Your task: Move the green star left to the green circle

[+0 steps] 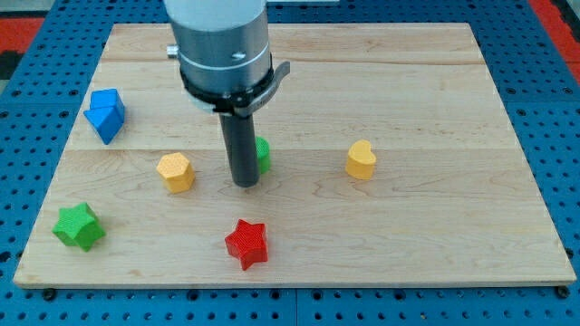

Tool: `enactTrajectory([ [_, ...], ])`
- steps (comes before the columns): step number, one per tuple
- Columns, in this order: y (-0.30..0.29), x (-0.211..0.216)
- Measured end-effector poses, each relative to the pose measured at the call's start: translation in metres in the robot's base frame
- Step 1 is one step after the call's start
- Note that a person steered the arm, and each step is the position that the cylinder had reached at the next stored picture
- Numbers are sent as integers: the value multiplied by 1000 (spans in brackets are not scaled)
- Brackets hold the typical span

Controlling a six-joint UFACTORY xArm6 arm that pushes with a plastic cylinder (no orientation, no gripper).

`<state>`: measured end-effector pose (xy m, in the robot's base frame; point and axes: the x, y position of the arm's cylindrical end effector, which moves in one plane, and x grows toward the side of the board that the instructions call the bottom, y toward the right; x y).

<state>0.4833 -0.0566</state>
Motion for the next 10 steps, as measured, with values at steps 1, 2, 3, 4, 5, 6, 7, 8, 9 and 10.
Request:
enactTrajectory([
  [1, 26, -41],
  [2, 32, -85],
  [3, -6, 12],
  [4, -54, 88],
  [5, -144, 109],
  [6, -224, 115],
  [7, -198, 115],
  [8, -194, 86],
  [9, -203, 60],
  [10, -208, 78],
])
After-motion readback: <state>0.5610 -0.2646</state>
